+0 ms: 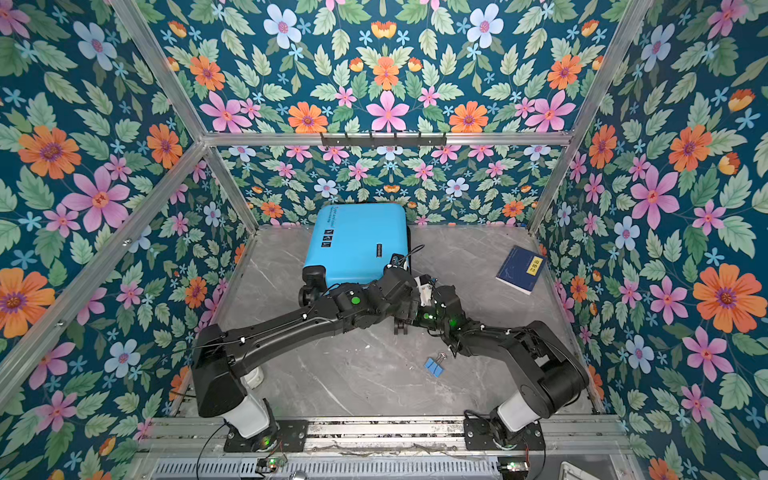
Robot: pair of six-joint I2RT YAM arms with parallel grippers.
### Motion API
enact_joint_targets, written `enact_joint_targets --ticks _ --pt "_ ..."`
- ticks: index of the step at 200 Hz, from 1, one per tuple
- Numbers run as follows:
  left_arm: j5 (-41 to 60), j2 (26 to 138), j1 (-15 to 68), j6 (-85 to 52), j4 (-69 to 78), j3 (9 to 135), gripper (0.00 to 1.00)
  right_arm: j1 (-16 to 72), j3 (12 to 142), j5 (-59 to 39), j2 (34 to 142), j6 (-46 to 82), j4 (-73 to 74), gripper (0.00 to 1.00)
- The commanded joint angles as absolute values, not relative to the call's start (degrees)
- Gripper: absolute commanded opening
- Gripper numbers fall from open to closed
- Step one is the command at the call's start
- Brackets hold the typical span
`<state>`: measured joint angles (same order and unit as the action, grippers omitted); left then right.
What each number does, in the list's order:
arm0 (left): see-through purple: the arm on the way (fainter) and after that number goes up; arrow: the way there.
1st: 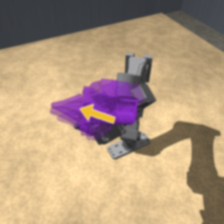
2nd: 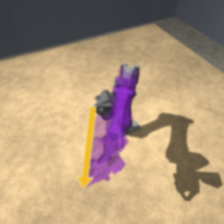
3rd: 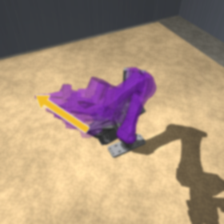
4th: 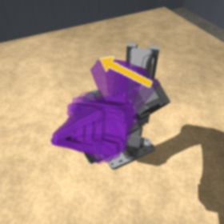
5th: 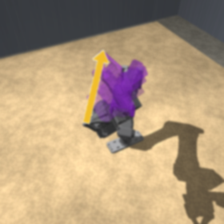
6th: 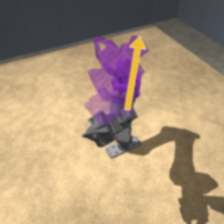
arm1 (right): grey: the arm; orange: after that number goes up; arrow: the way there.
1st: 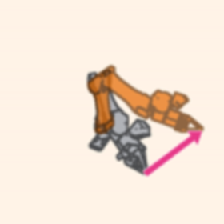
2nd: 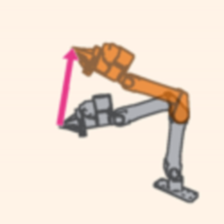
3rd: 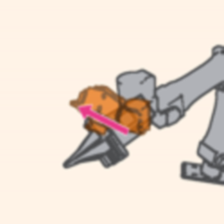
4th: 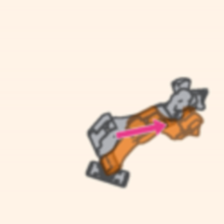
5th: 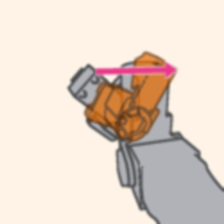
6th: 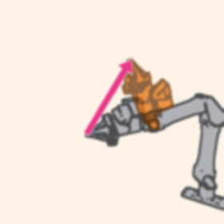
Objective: Pack the luggage
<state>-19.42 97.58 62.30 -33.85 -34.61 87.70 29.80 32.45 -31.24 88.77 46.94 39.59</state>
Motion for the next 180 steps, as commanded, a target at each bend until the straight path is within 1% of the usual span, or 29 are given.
enact_joint_targets --ticks 1,32,68,100,114,150,162,180 --pt "-19.38 98.97 62.30 -33.01 -36.15 88.62 0.84 29.77 32.08 -29.97 88.92 47.72 36.98 0.00" --pt "-19.24 100.44 62.31 -33.29 -36.29 88.52 0.76 29.75 31.77 -29.81 88.64 47.64 37.07 0.00" --pt "-19.57 100.53 62.21 -33.66 -36.26 87.18 0.69 29.64 31.38 -29.62 88.01 47.48 36.85 0.00" --pt "-19.51 100.68 61.95 -33.78 -35.73 85.99 0.60 29.58 31.11 -29.44 87.56 47.17 36.42 0.00" --pt "-18.96 101.05 61.88 -33.75 -35.34 85.90 0.53 29.61 30.95 -29.44 87.39 47.11 36.38 0.00" --pt "-18.13 101.78 61.61 -33.67 -34.55 85.67 0.45 29.46 30.86 -29.18 87.01 46.94 35.79 0.00" --pt "-18.02 101.78 61.61 -33.57 -34.38 85.56 0.39 29.51 30.98 -29.05 86.84 46.80 35.52 0.00" --pt "-18.09 101.39 61.61 -33.48 -34.15 85.28 0.23 29.46 31.03 -28.84 86.25 46.61 34.91 0.00"
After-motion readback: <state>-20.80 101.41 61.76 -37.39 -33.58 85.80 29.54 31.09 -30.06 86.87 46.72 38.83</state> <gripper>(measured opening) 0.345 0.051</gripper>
